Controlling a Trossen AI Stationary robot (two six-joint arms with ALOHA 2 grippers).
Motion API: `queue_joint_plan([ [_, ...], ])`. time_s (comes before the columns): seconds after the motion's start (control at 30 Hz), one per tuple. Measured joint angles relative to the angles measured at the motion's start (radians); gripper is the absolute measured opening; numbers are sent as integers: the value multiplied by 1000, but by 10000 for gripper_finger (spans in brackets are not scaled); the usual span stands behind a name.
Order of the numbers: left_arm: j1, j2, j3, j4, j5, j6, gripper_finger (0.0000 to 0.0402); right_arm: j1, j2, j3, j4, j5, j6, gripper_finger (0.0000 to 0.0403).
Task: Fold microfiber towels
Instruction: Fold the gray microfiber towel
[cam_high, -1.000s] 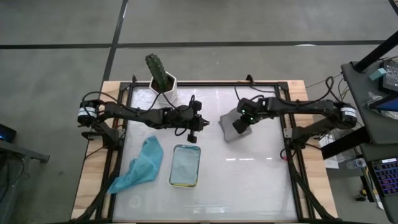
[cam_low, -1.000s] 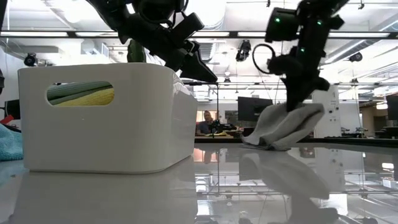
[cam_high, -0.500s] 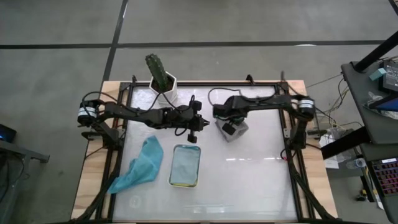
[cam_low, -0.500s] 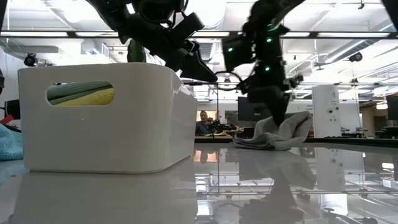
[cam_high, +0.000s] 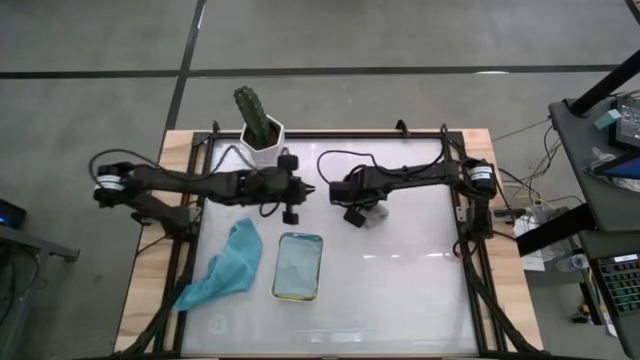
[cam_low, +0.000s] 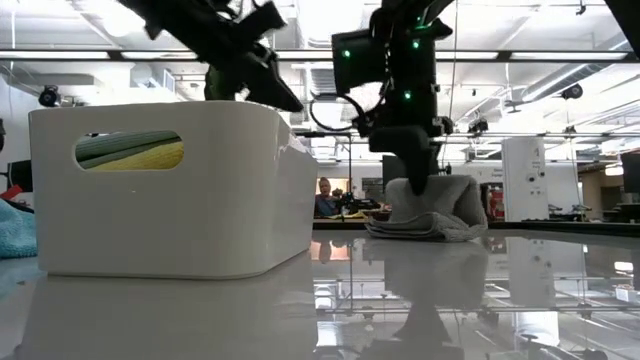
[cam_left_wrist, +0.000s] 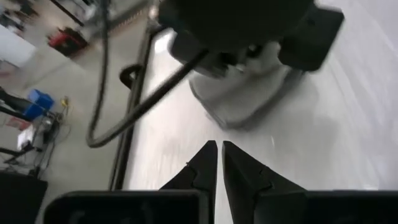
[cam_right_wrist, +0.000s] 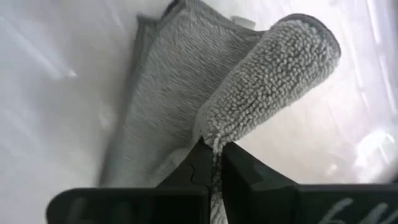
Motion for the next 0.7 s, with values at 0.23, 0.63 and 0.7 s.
queue_joint_plan([
  [0.23,-7,-170,-150,156,-4,-3,11,39,5,-2,107,-31,34,9],
  [0.63,-7,-250,-214,222,-4,1,11,83,42,-17,252,-187,-10,9],
  [0.7,-7,-244,-214,223,-4,2,11,89,52,-17,275,-194,-25,9],
])
